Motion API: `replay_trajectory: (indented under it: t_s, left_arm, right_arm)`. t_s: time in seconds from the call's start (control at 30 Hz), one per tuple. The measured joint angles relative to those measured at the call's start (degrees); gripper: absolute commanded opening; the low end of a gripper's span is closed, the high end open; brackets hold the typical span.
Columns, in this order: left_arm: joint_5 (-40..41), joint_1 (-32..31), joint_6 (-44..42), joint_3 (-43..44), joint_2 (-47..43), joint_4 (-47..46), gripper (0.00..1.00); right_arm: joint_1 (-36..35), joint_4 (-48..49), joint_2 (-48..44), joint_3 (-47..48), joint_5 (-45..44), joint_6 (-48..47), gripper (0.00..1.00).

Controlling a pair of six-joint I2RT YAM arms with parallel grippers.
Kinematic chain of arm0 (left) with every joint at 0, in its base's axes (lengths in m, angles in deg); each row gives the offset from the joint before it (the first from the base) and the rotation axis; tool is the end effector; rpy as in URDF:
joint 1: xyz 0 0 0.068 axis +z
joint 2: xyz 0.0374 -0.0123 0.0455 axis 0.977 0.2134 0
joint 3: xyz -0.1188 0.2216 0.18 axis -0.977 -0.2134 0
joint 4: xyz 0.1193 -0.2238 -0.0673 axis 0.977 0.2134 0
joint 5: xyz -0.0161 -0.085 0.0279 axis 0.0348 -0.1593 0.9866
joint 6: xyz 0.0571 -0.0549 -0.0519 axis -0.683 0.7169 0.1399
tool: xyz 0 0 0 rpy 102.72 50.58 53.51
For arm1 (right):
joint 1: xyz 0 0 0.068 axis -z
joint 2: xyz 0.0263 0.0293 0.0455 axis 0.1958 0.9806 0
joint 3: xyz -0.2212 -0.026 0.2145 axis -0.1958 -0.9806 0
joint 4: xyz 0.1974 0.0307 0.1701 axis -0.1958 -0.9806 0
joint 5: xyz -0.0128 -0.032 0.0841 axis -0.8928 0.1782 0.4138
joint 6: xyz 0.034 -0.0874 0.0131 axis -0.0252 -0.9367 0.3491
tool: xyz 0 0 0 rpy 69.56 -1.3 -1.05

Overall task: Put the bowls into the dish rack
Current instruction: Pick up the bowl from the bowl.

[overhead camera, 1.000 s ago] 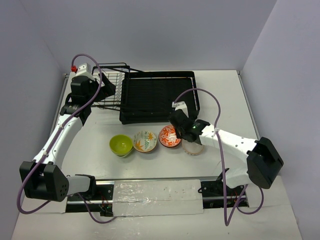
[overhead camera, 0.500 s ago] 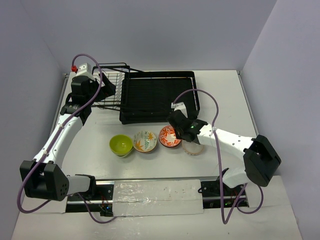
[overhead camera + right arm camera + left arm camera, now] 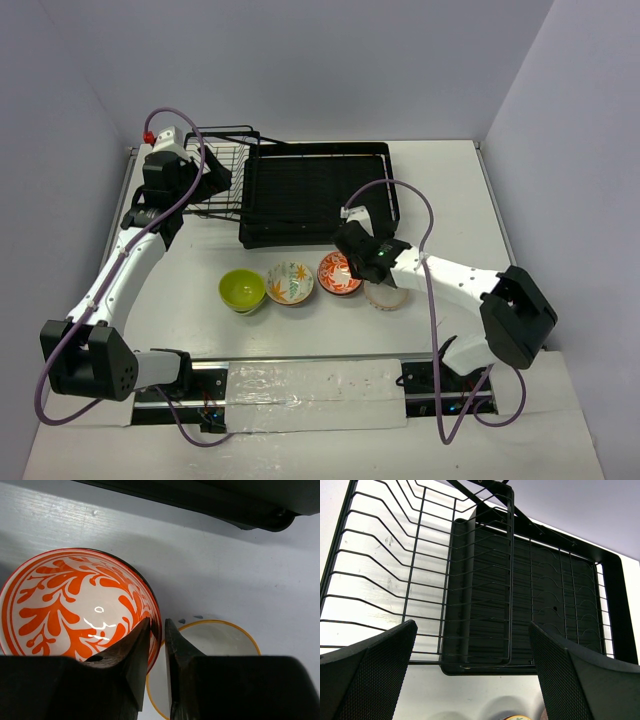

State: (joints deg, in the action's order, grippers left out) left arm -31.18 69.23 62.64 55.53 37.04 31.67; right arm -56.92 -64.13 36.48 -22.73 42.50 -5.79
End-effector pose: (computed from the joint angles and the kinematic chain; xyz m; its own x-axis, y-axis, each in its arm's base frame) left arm 0.3319 -0.0495 0.3552 -0.4052 -0.4265 -0.8087 -0.0509 0.8937 -0.4458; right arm 0.2358 0.1893 0.2096 -0.7317 -0.2662 -0.6275 -0.2360 0.9626 -0.1333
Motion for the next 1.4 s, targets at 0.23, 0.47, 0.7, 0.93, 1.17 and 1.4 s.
replay_trajectory:
  t_s: [0.23, 0.47, 0.7, 0.93, 1.17, 1.4]
  left_arm:
    - [0.0, 0.0, 0.0, 0.0, 0.1, 0.0, 0.98]
    - [0.0, 0.0, 0.0, 0.0, 0.1, 0.0, 0.98]
    - [0.0, 0.0, 0.0, 0.0, 0.1, 0.0, 0.98]
    - [-0.2, 0.0, 0.0, 0.1, 0.1, 0.1, 0.98]
    - [-0.4, 0.0, 0.0, 0.5, 0.1, 0.2, 0.98]
    - [-0.4, 0.0, 0.0, 0.5, 0.1, 0.2, 0.98]
  right_arm:
    - [0.0, 0.5, 1.0, 0.0, 0.2, 0.0, 0.21]
    - [0.0, 0.9, 1.0, 0.0, 0.1, 0.2, 0.09]
    - [0.0, 0.9, 1.0, 0.1, 0.1, 0.2, 0.0]
    - [0.0, 0.9, 0.8, 0.3, 0.1, 0.2, 0.0]
    - [0.0, -0.4, -1.2, 0.8, -0.1, 0.2, 0.0]
    - [-0.1, -1.2, -1.3, 1.2, -0.1, 0.2, 0.0]
